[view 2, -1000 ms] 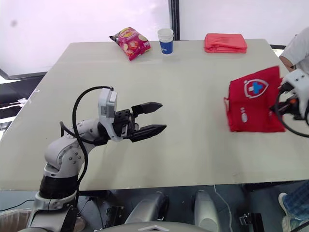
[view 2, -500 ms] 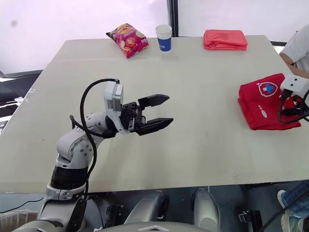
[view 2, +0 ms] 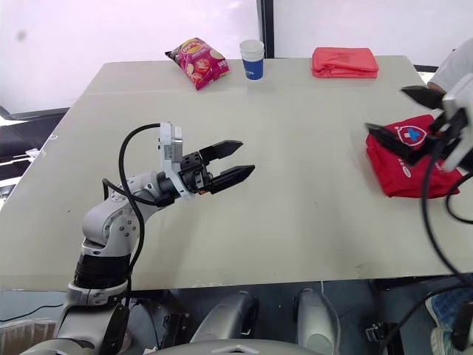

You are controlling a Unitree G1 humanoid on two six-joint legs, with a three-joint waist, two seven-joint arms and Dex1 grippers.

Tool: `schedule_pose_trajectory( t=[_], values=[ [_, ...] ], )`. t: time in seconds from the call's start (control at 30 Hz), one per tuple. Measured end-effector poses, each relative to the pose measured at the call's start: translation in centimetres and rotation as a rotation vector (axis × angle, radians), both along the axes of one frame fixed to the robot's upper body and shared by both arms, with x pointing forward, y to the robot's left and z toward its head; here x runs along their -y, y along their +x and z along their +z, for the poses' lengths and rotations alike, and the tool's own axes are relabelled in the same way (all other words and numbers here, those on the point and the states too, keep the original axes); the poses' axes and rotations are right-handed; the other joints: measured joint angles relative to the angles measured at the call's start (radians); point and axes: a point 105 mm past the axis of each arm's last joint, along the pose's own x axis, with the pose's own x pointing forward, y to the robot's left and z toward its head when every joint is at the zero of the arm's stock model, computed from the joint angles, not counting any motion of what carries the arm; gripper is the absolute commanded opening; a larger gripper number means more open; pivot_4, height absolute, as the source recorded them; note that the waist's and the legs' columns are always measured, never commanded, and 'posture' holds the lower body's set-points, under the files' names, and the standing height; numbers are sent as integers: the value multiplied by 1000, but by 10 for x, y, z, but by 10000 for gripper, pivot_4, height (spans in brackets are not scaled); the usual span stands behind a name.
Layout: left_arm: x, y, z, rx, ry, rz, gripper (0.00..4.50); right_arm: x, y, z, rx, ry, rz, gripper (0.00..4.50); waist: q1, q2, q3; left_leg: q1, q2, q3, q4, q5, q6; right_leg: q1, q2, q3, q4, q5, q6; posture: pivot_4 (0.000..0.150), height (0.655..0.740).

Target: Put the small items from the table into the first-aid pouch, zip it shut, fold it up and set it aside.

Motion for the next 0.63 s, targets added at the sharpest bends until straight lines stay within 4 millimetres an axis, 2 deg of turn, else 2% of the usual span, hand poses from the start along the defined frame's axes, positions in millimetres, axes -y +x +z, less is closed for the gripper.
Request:
schedule_pose_trajectory(
  t=[0.03,0.1,0.17,0.27,0.33,0.4,0.47,0.53,0.63],
  values=[
    [-3,0,0,2,6,7,45000,-9,2,-10,-20,13,20,44201,1,0,0,0,0,0,0,0,0,-1,0,0,0,0,0,1500,7400],
    [-24,-2,-10,-21,56,58,45000,-36,4,-38,-65,64,88,44201,-3,0,0,0,0,0,-1,0,0,-2,0,1,0,0,0,1500,7400],
    [-39,-4,-18,-44,87,101,45000,-50,2,-54,-84,60,132,44201,-7,0,0,-1,0,0,-2,0,0,-3,0,1,0,0,0,1500,7400],
    [-63,-9,-29,-81,128,166,45000,-57,-2,-77,-108,22,160,44201,-10,1,0,-1,0,0,-2,0,0,-2,0,1,0,0,0,1500,7400],
    [-106,-30,-47,-145,211,285,45000,-46,-25,-111,-187,-19,196,44201,-9,-1,-1,1,-1,-1,-2,0,0,0,0,0,0,0,0,1500,7400],
    [-126,-36,-53,-176,233,355,45000,-33,-32,-126,-243,-31,179,44201,-9,-1,-1,1,-1,-1,-2,0,0,0,1,-1,0,0,0,1500,7400],
    [-140,-44,-57,-197,256,397,45000,-21,-39,-130,-253,-53,160,44201,-9,-1,-1,2,0,0,-2,0,0,1,0,0,0,0,0,1500,7400],
    [-158,-64,-71,-256,285,450,45000,4,-51,-132,-265,-72,95,44201,-9,-1,-1,3,1,0,-3,-1,0,2,-1,0,-1,0,0,1500,7400],
    [-170,-76,-79,-300,295,496,45000,19,-59,-133,-279,-66,43,44201,-8,-1,-1,3,2,0,-3,-2,3,3,-1,-1,-1,0,0,1500,7400]
  ],
)
